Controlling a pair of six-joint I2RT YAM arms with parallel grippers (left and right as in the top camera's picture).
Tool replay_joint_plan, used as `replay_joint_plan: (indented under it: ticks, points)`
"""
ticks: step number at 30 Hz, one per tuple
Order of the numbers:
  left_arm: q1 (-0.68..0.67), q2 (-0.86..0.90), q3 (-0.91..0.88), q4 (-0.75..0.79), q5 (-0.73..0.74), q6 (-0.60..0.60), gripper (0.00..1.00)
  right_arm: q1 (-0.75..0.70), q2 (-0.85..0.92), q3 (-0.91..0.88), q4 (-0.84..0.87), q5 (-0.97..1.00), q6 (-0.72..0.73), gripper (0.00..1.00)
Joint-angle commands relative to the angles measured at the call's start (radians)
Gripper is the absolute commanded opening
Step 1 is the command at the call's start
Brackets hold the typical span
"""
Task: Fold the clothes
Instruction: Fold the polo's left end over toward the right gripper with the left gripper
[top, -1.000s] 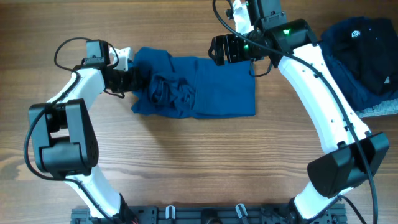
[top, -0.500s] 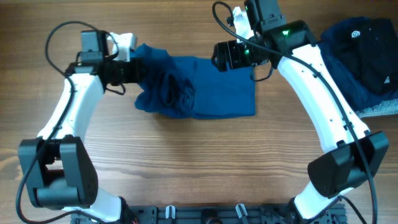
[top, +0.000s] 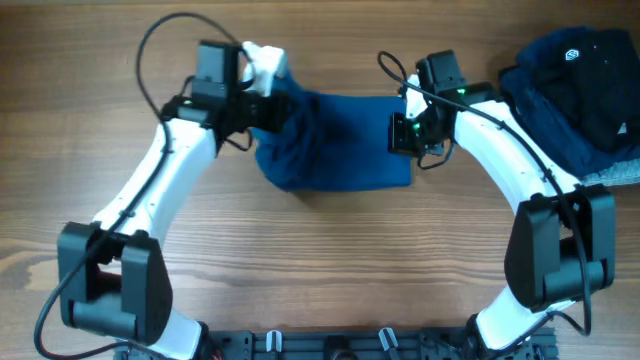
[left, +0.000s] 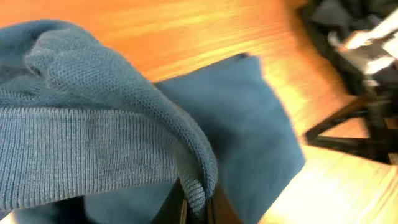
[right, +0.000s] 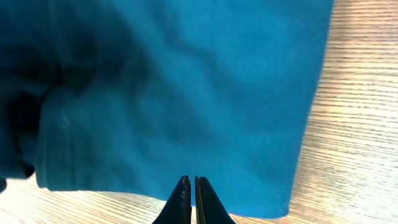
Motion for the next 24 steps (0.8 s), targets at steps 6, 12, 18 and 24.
replay_joint_plan:
  ticks: [6,12,18,24]
  points:
    - [-0.259,-0.008,0.030,0.142,-0.149,0.001,0.04,-0.082,-0.120,-0.002,0.075,-0.113,0.053,0.04]
    - [-0.318,0.087,0.030,0.187,-0.152,-0.018,0.04,-0.270,-0.357,-0.002,0.116,-0.150,0.070,0.06]
    - [-0.335,0.152,0.030,0.290,-0.137,-0.103,0.04,-0.382,-0.420,-0.002,0.114,-0.180,0.067,0.06]
    - [-0.411,0.192,0.030,0.367,-0.137,-0.134,0.06,-0.385,-0.418,-0.002,0.133,-0.176,0.067,0.06]
